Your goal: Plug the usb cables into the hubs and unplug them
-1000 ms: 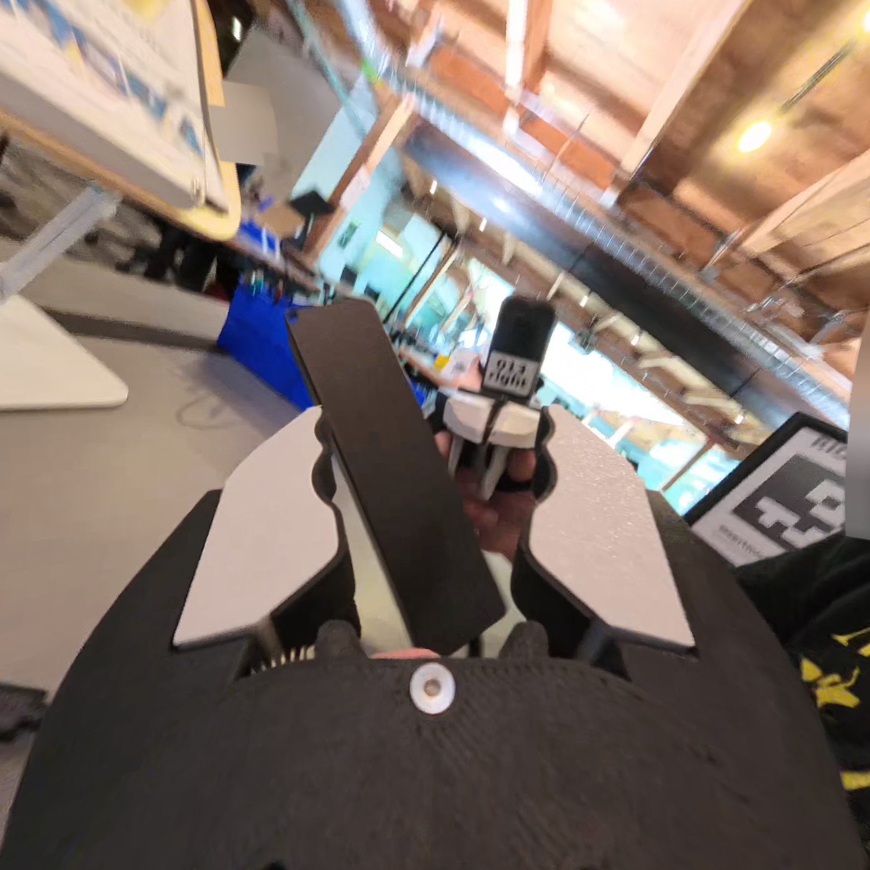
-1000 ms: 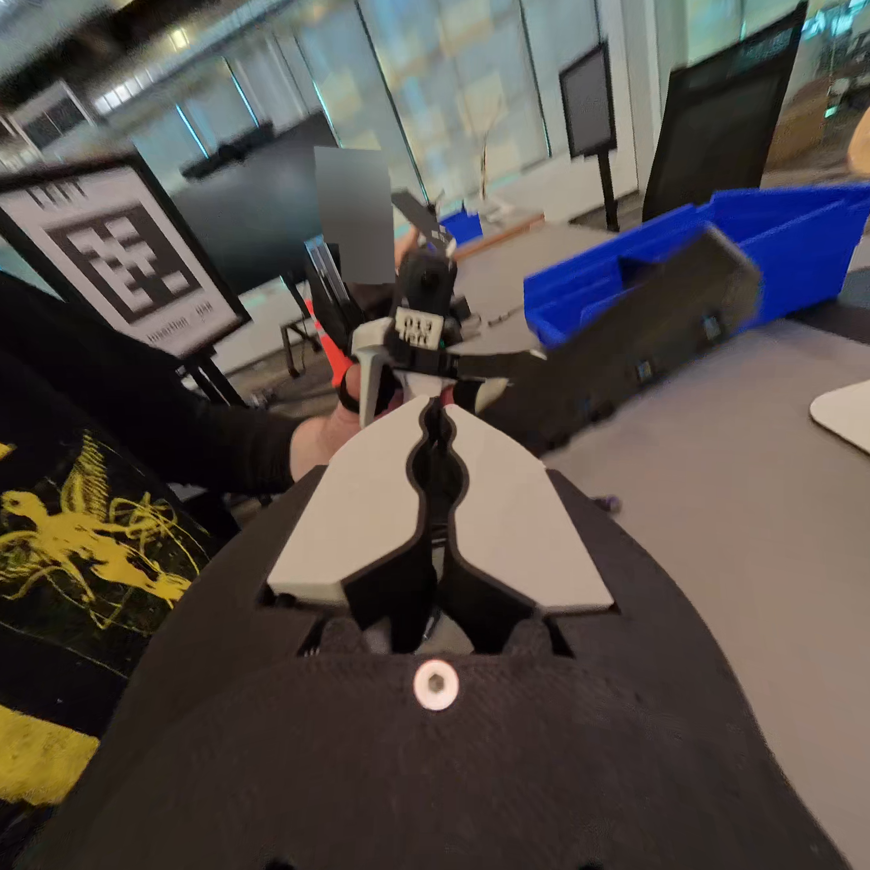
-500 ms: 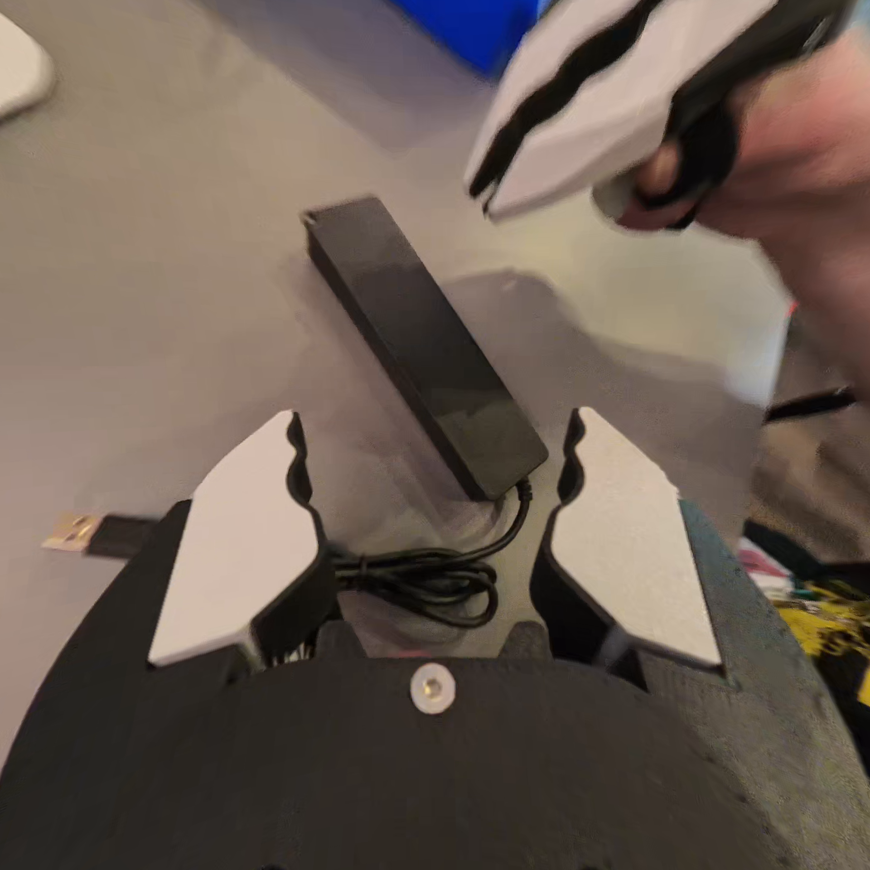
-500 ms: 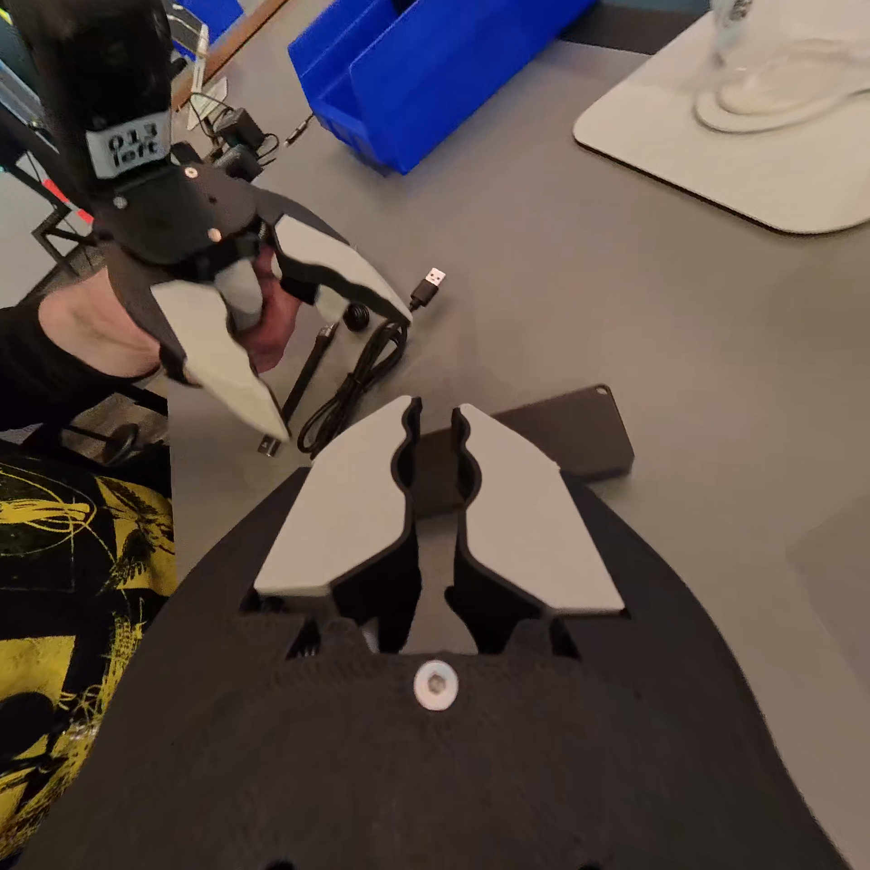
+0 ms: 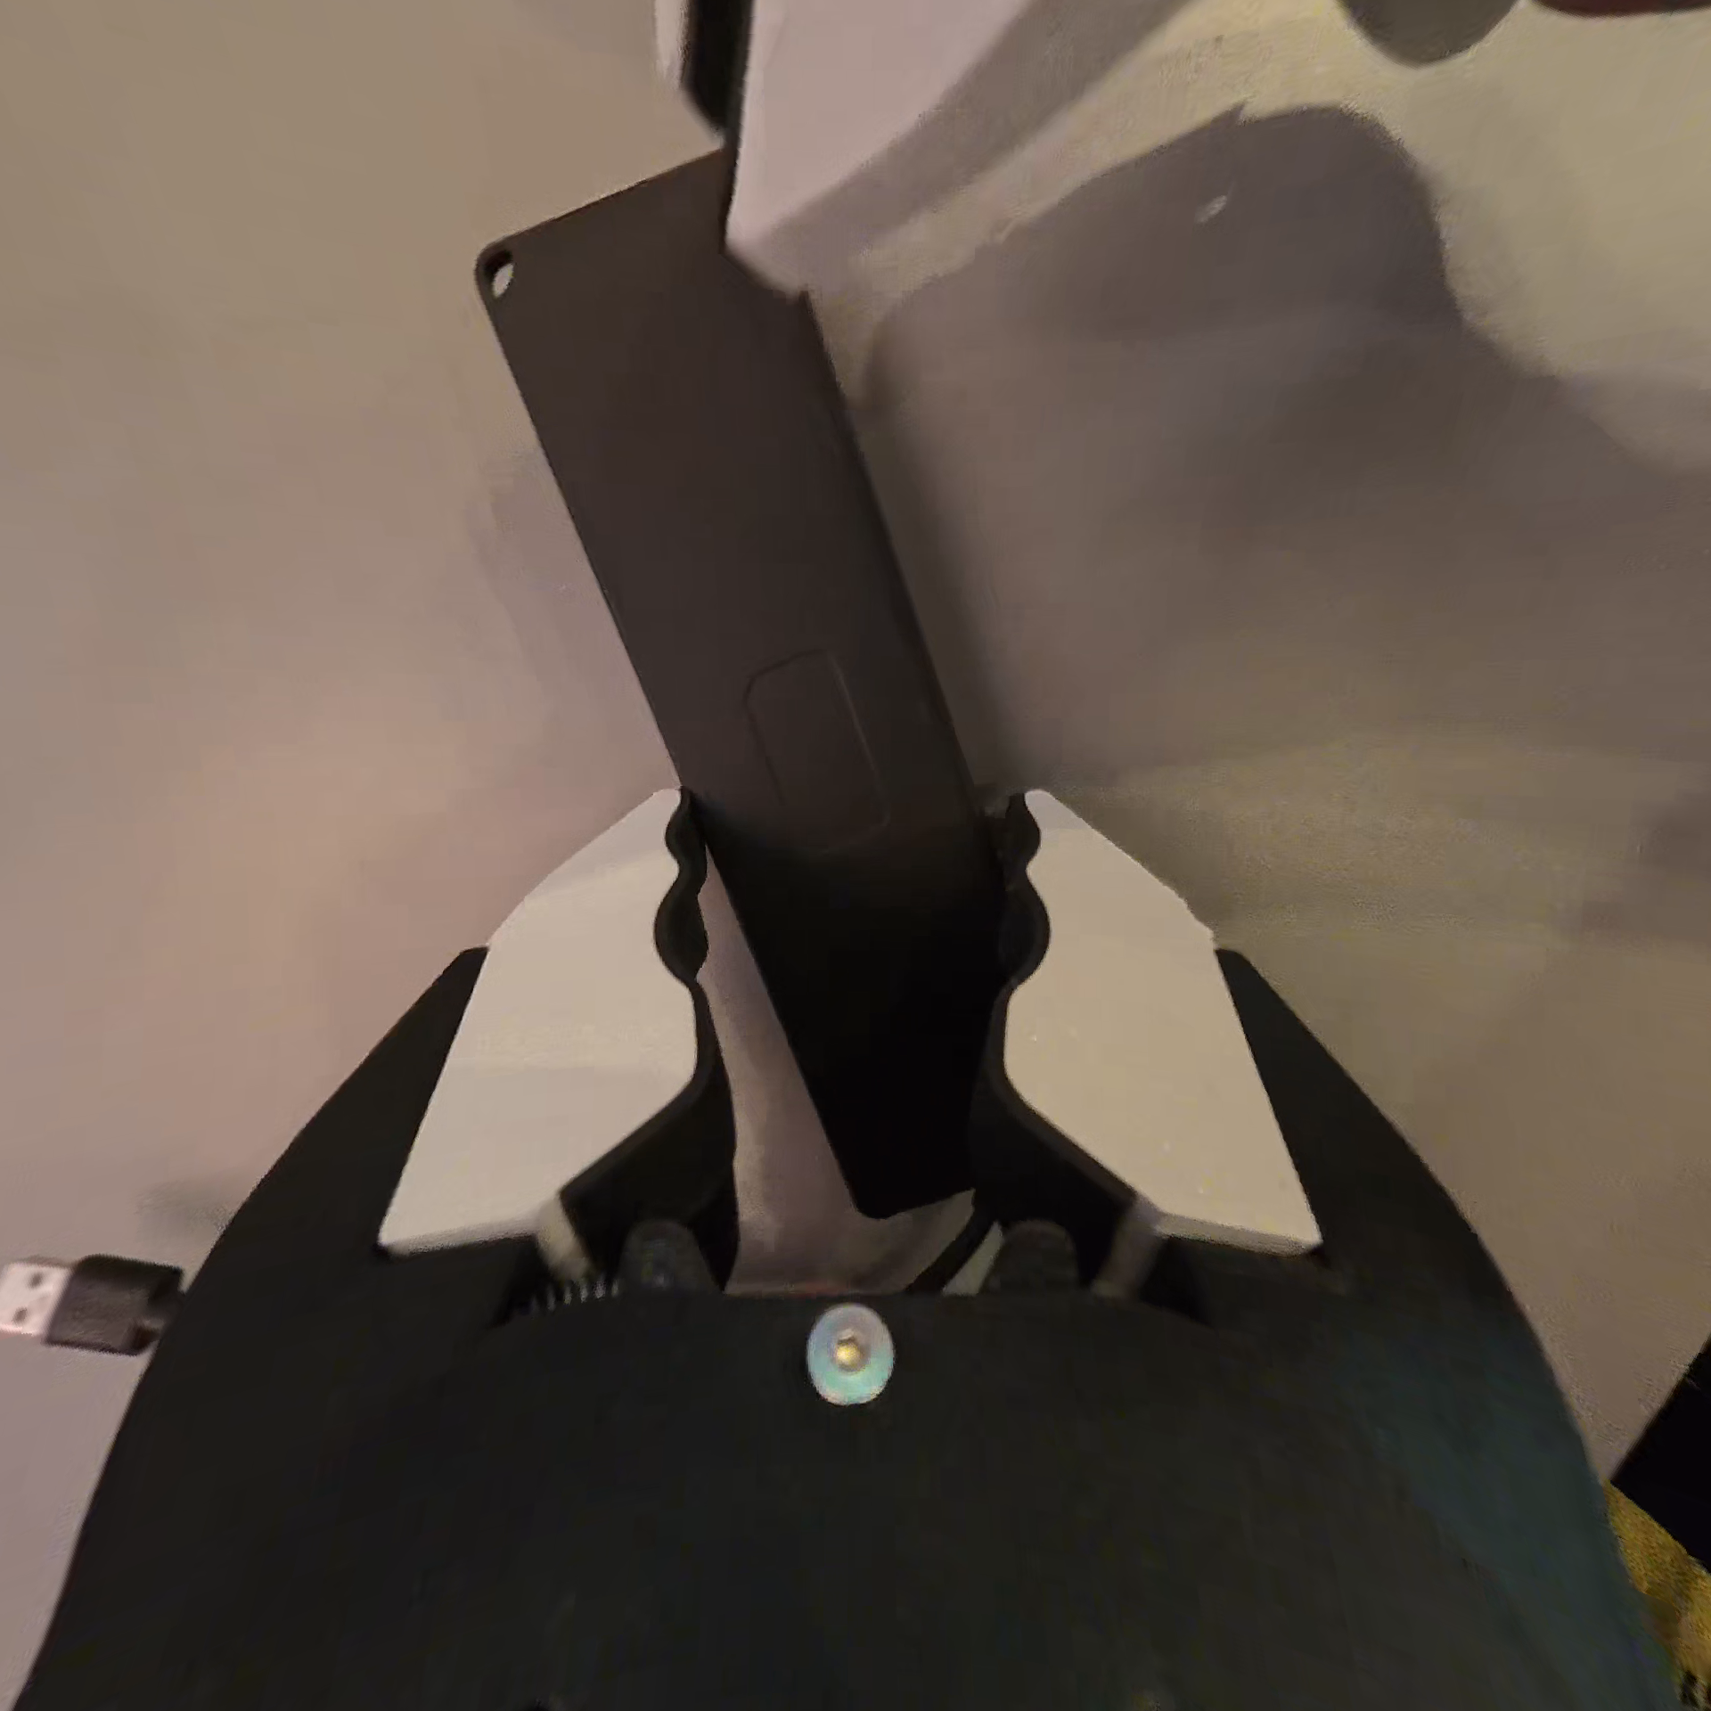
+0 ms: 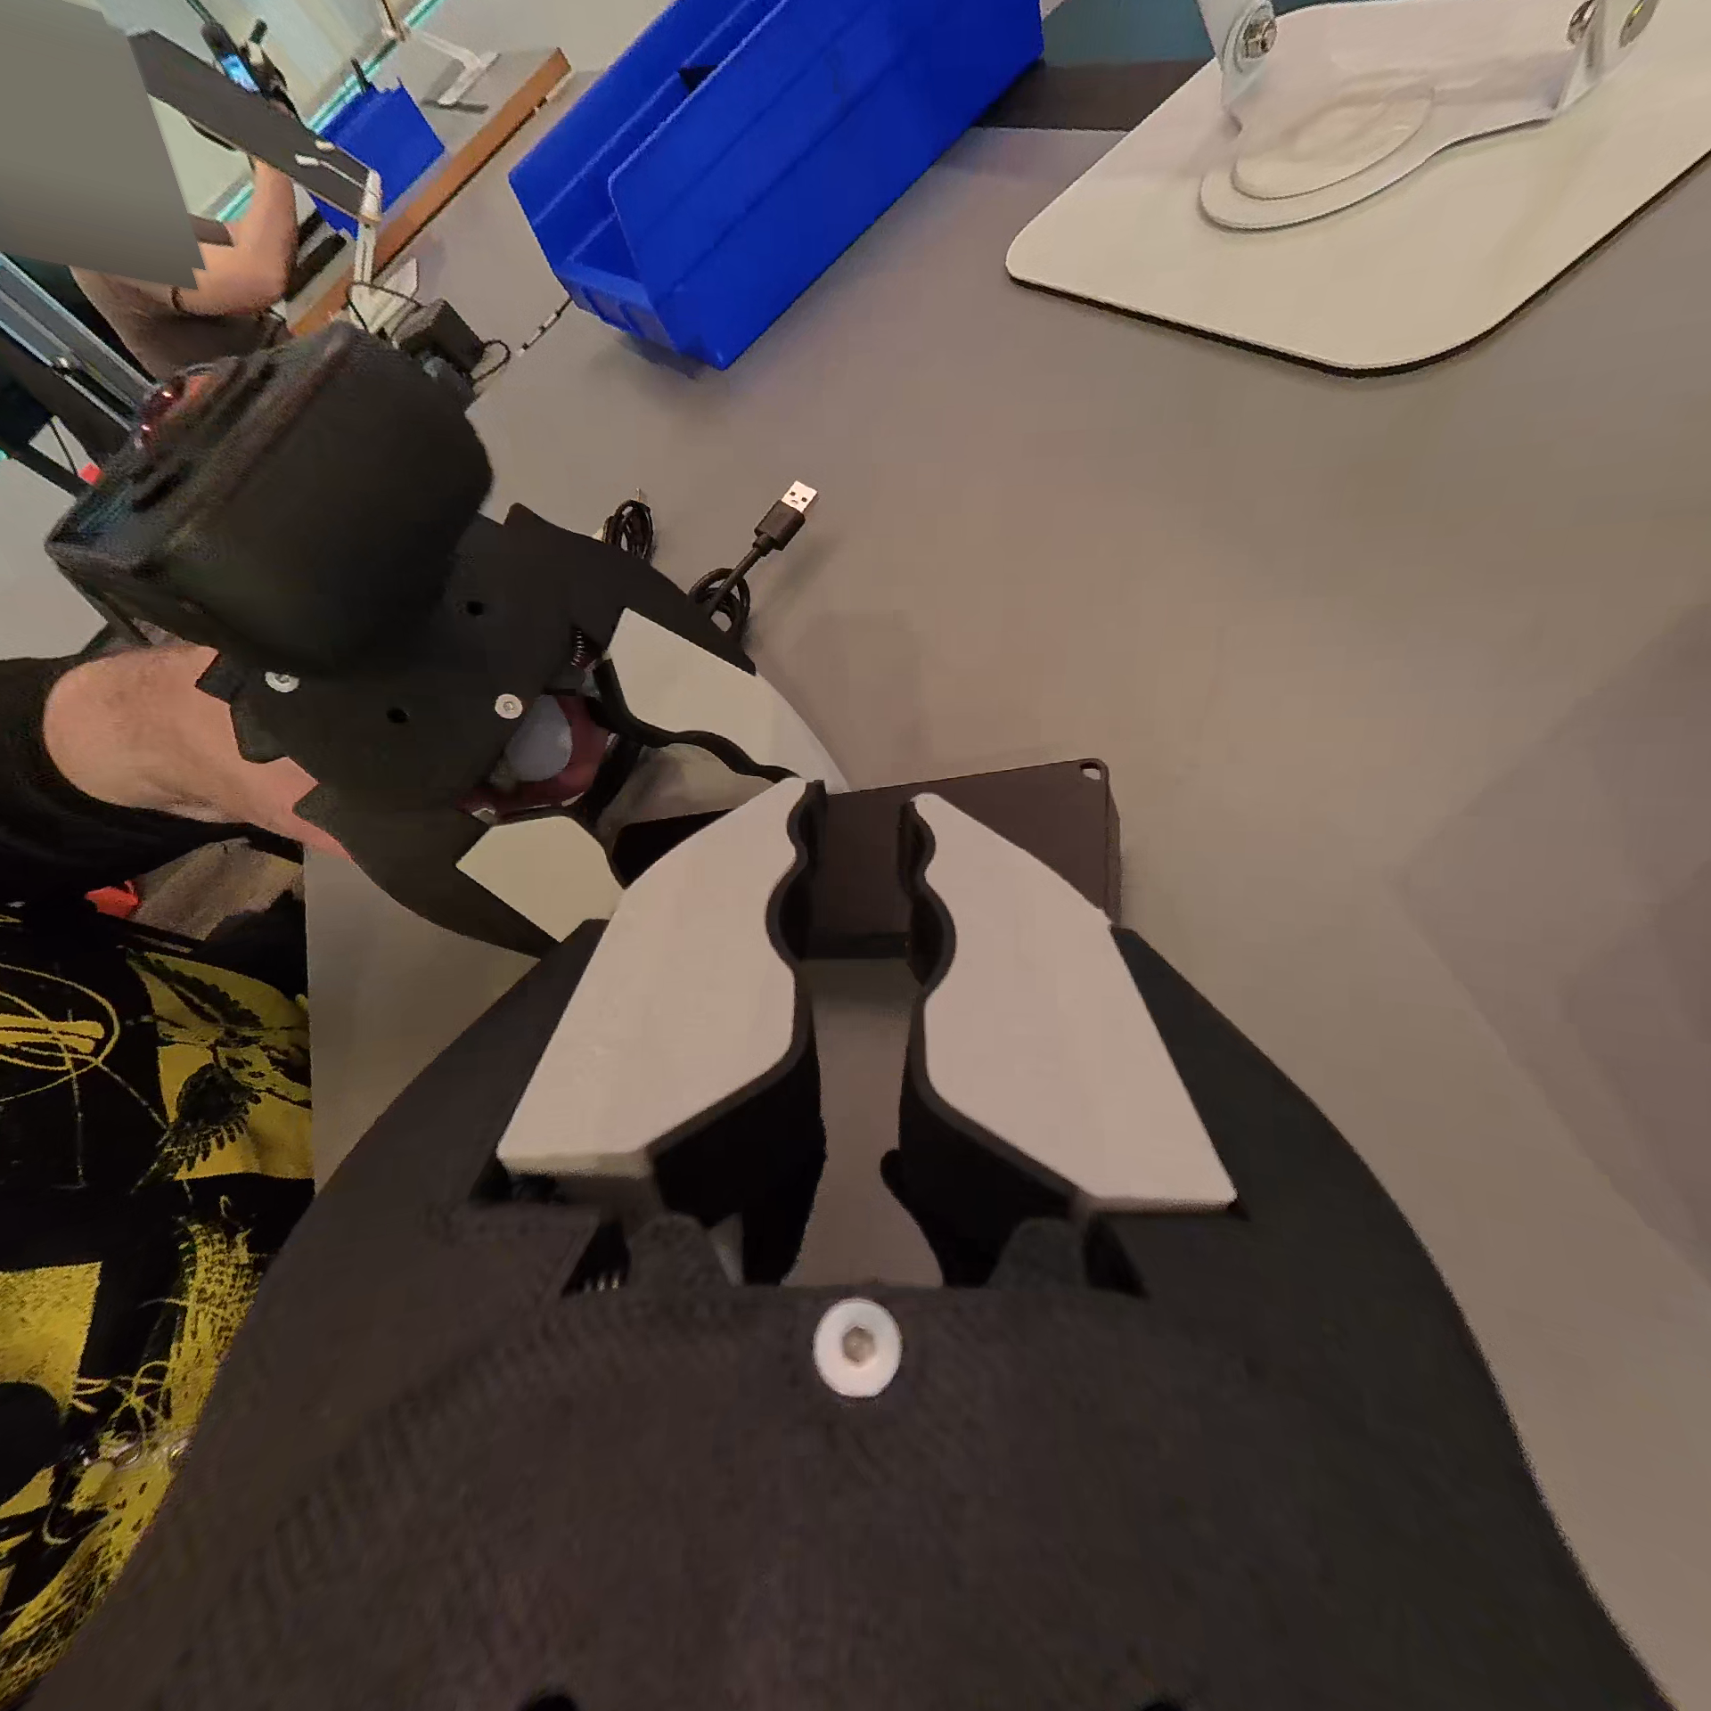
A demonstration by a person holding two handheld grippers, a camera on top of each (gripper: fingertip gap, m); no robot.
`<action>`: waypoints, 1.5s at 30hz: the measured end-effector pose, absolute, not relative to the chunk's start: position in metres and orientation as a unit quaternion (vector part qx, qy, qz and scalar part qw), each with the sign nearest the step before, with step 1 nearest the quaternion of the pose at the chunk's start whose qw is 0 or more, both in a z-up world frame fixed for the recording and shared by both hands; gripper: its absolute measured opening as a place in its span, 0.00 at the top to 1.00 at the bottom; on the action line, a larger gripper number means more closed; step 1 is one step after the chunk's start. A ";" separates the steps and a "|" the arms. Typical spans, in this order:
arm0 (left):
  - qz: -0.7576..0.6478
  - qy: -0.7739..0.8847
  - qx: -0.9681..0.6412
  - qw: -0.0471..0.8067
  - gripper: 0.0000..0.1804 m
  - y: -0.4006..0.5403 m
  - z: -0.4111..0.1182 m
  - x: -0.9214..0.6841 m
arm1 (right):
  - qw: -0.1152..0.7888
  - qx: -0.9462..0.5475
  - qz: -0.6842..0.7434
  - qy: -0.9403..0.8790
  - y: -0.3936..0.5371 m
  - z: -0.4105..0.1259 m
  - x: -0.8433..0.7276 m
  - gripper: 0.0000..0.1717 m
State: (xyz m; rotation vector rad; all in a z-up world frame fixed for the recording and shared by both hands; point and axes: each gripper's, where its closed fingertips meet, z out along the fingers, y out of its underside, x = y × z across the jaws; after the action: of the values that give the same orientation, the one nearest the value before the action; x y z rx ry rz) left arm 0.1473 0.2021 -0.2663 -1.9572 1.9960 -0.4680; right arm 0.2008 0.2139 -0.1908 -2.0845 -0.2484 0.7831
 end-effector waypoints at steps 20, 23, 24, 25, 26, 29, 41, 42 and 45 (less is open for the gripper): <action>-0.563 0.599 -0.530 0.208 0.68 0.179 -0.152 0.134 | 0.517 -0.613 0.568 -0.187 0.223 -0.093 0.116 0.63; -0.594 0.562 -0.536 0.208 0.46 0.190 -0.143 0.129 | 0.530 -0.626 0.531 -0.213 0.235 -0.082 0.100 0.63; -0.577 0.571 -0.542 0.219 0.39 0.193 -0.146 0.129 | 0.537 -0.630 0.517 -0.219 0.240 -0.077 0.095 0.63; -0.564 0.580 -0.539 0.233 0.35 0.195 -0.146 0.128 | 0.543 -0.631 0.505 -0.227 0.244 -0.073 0.090 0.63; -0.554 0.590 -0.536 0.240 0.34 0.194 -0.146 0.128 | 0.544 -0.634 0.496 -0.238 0.246 -0.070 0.084 0.63; -0.498 0.639 -0.526 0.258 0.60 0.197 -0.150 0.122 | 0.541 -0.634 0.484 -0.268 0.250 -0.062 0.064 0.63; -0.608 0.562 -0.487 0.278 0.63 0.231 -0.105 0.074 | 0.547 -0.660 0.420 -0.299 0.259 -0.028 0.061 0.55; -0.628 0.544 -0.477 0.286 0.63 0.240 -0.094 0.064 | 0.553 -0.664 0.406 -0.299 0.258 -0.026 0.066 0.55; -0.657 0.504 -0.460 0.318 0.64 0.268 -0.068 0.034 | 0.539 -0.700 0.368 -0.291 0.254 -0.036 0.079 0.57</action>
State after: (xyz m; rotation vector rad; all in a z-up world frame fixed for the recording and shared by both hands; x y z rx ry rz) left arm 0.0339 0.2680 -0.0677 -1.2110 1.3267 -1.7293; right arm 0.0786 0.2542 -0.0356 -1.6637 -0.6908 0.8739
